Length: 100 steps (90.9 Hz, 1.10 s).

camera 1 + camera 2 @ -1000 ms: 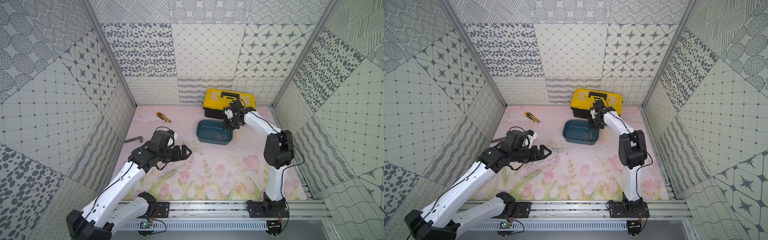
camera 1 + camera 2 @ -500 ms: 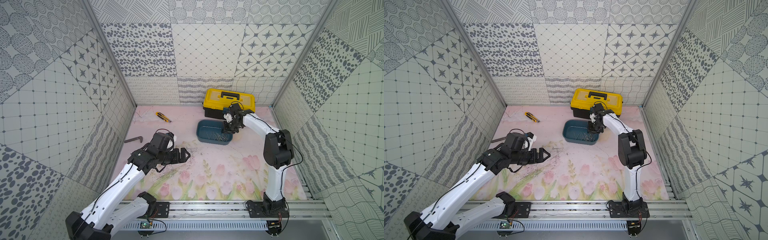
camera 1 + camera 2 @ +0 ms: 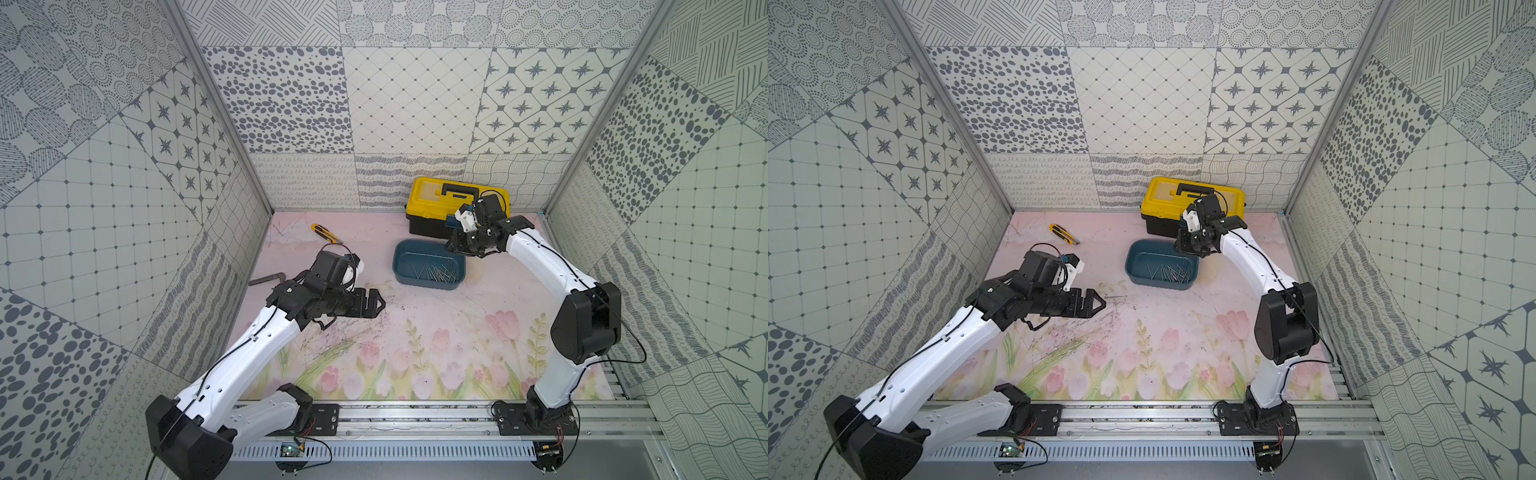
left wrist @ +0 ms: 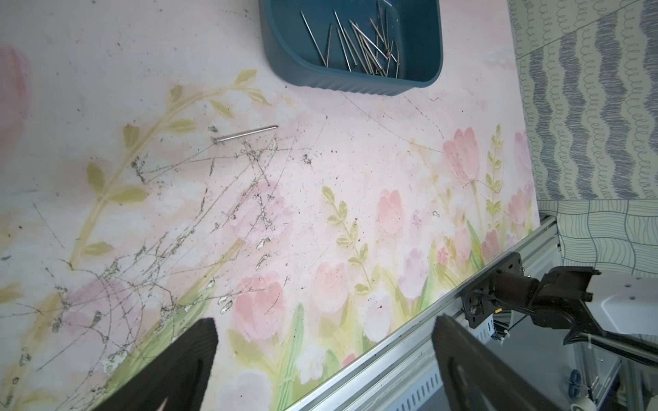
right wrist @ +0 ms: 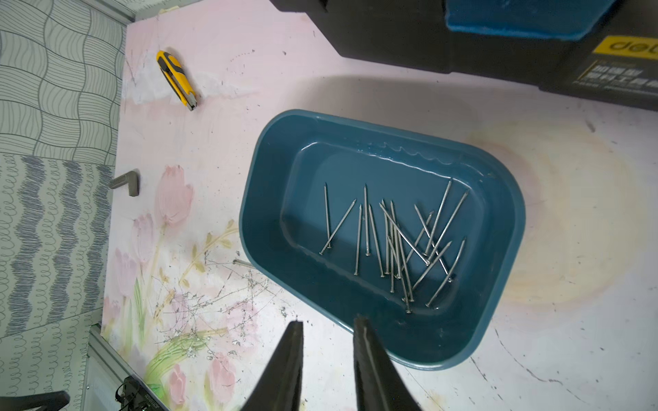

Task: Put the nails on the desktop into the storage box
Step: Place the nail in the storage box, then pick up the nail from the center of the board.

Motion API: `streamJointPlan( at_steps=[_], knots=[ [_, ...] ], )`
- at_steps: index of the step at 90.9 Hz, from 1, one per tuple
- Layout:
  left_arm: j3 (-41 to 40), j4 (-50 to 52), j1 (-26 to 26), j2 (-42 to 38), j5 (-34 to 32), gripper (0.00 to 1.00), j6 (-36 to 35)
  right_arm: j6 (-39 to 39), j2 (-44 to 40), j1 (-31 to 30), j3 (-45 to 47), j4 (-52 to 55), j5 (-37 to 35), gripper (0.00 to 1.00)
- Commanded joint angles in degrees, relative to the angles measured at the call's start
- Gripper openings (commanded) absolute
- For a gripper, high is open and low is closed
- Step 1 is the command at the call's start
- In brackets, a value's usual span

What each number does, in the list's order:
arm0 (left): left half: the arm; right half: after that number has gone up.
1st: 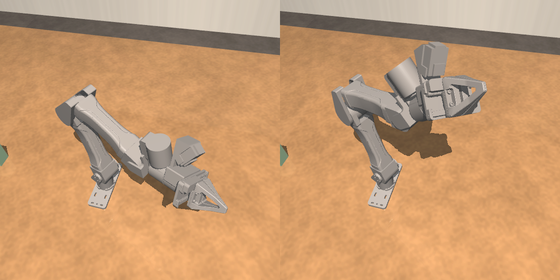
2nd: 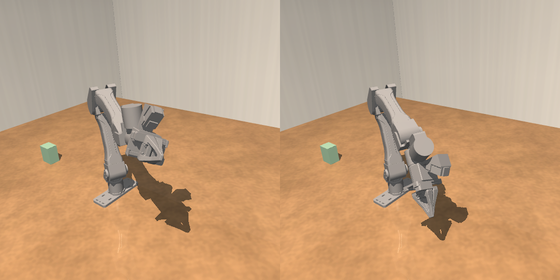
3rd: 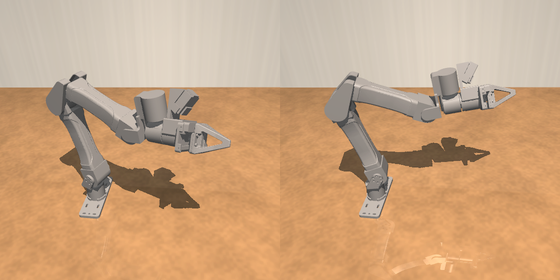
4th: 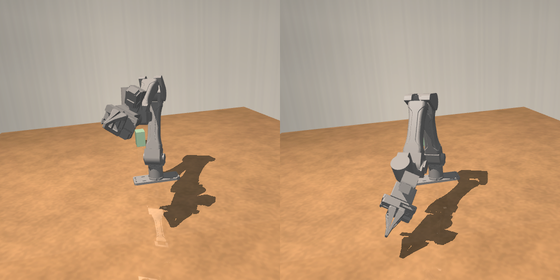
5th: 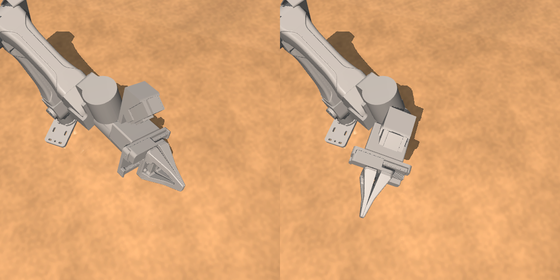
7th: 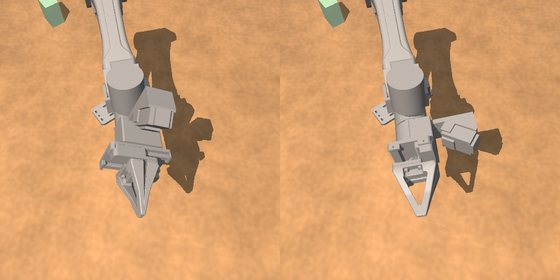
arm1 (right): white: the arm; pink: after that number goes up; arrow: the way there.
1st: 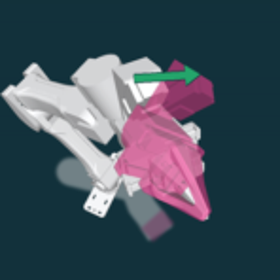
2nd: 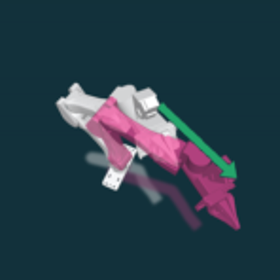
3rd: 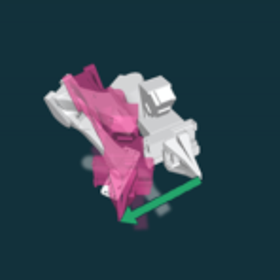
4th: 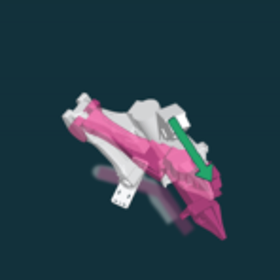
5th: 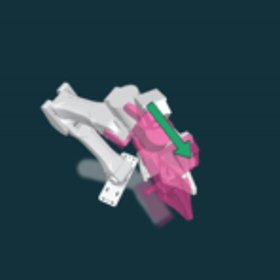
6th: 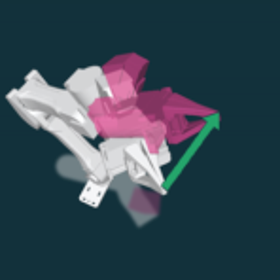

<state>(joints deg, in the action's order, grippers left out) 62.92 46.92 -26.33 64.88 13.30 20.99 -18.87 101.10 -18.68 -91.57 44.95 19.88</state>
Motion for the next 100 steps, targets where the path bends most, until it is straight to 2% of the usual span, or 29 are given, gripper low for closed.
streamJointPlan(
  at_steps=[1,28,43,54,67,80,100],
  knots=[
    [4.4,4.2,-0.5,4.1,-2.2,0.99,-14.7,-0.2,-4.2,-0.4,2.4,-2.4,1.2,0.31],
    [7.2,2.7,-0.7,12.8,-2.9,0.99,-28.7,-0.9,-13.0,-1.5,12.1,-4.0,3.1,0.31],
    [10.2,2.0,-0.7,20.1,-0.8,0.94,-34.6,-1.4,-18.0,-2.4,17.8,-4.1,3.3,0.33],
    [14.6,3.9,-1.3,26.2,-4.5,0.92,-39.1,-2.2,-21.8,-2.4,21.5,-4.1,3.6,0.35],
    [14.9,1.6,-1.4,29.6,-6.8,0.92,-49.2,-3.3,-24.9,-2.4,24.0,-3.9,4.2,0.36],
    [12.9,-3.0,-1.2,31.7,-6.6,0.92,-57.9,-5.8,-26.7,-2.6,25.3,-4.0,3.9,0.37],
    [13.0,-1.8,-0.4,36.7,-5.3,0.92,-70.4,-8.6,-27.5,-3.6,26.4,-4.1,3.7,0.38]
  ],
)
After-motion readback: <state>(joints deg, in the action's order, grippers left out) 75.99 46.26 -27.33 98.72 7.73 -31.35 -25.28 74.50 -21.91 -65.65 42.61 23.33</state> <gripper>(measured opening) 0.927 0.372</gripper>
